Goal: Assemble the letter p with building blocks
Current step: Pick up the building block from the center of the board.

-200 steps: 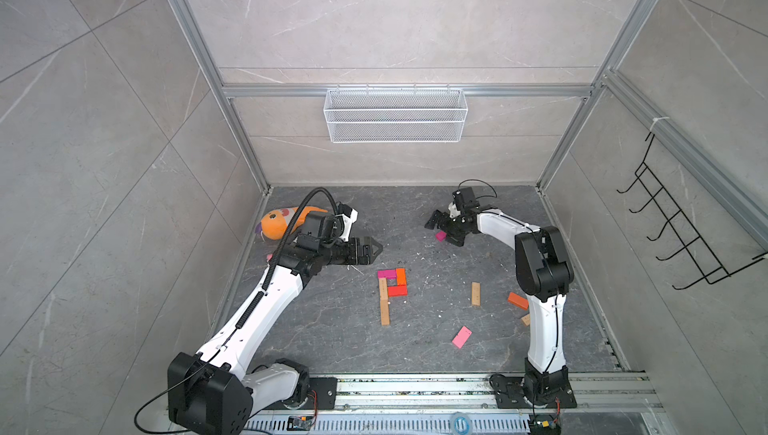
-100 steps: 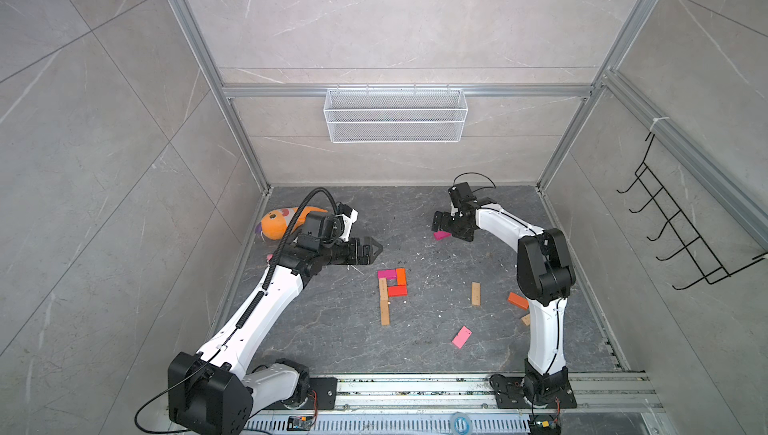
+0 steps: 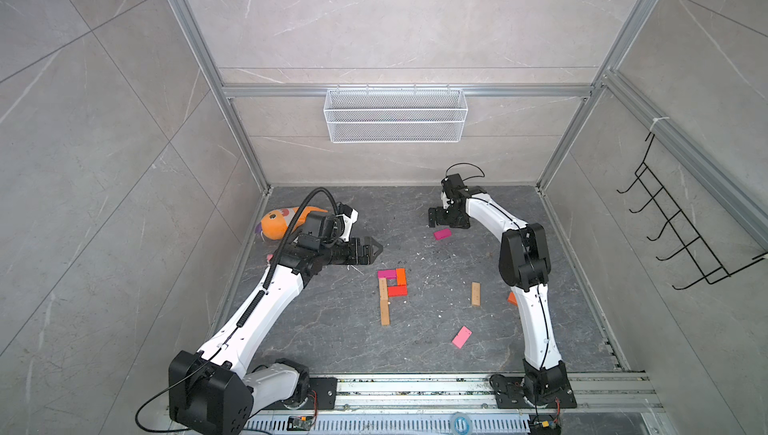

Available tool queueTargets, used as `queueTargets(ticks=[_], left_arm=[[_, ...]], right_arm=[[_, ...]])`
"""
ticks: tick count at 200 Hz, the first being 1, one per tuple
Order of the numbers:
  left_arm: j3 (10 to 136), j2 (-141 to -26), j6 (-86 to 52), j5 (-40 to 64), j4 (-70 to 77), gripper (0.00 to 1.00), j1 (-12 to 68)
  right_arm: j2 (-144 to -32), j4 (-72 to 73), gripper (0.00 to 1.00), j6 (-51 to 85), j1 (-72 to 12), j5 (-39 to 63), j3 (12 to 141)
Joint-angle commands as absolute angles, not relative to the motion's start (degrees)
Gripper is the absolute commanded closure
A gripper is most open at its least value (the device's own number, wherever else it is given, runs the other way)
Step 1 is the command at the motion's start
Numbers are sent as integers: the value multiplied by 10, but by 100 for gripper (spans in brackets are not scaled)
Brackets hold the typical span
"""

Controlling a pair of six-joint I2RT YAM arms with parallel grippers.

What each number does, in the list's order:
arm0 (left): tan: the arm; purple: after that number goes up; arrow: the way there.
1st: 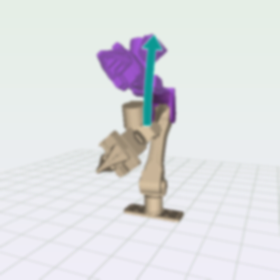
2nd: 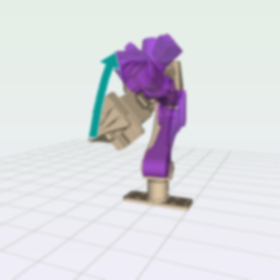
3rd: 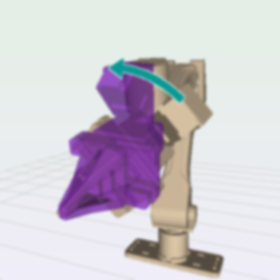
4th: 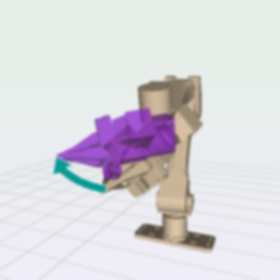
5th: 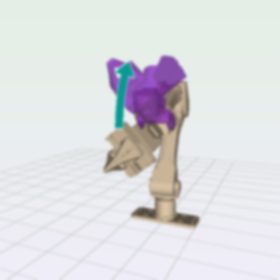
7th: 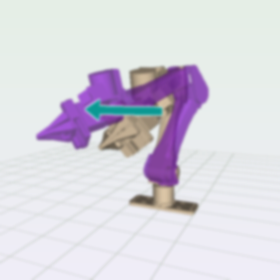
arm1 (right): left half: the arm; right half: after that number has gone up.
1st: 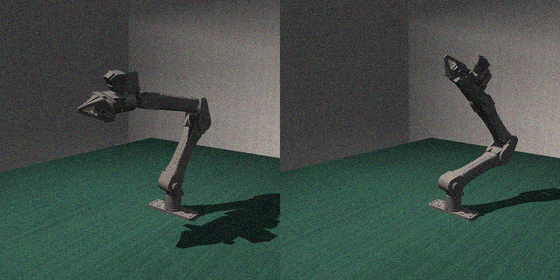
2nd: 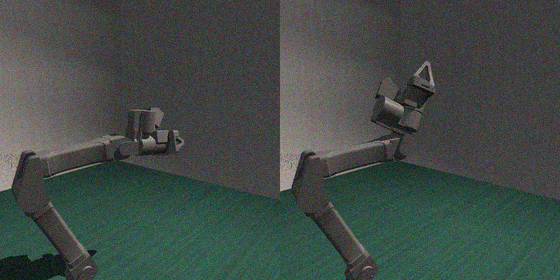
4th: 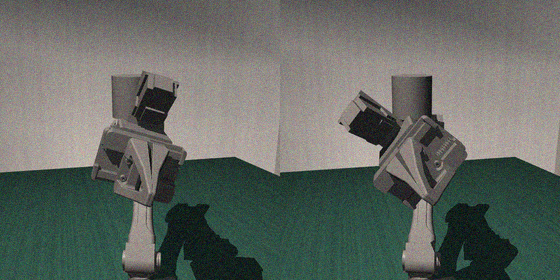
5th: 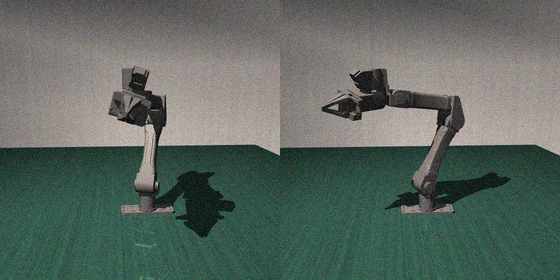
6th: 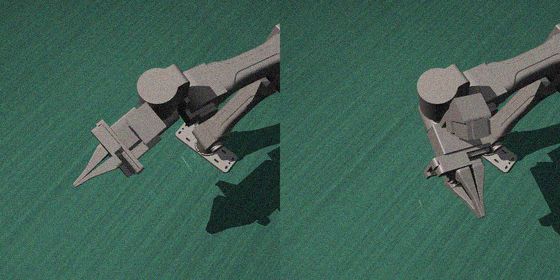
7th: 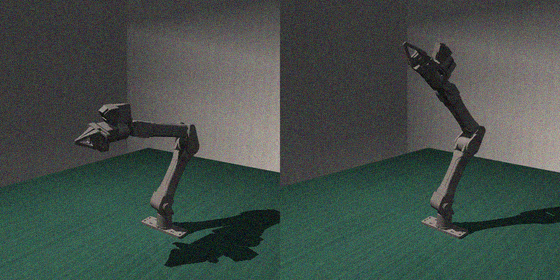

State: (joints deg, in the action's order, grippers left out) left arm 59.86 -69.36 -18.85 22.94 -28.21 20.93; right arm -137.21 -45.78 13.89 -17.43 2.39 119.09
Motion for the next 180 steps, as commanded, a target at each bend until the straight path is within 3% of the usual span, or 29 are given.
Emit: queueTargets(ticks=[1, 180], left_arm=[[604, -693, -179, 243, -274, 1, 207], [607, -712, -181, 245, -283, 2, 206]], right_arm=[[-1404, -508, 0, 108, -173, 44, 1231], [-1366, -473, 28, 95, -180, 28, 1125]])
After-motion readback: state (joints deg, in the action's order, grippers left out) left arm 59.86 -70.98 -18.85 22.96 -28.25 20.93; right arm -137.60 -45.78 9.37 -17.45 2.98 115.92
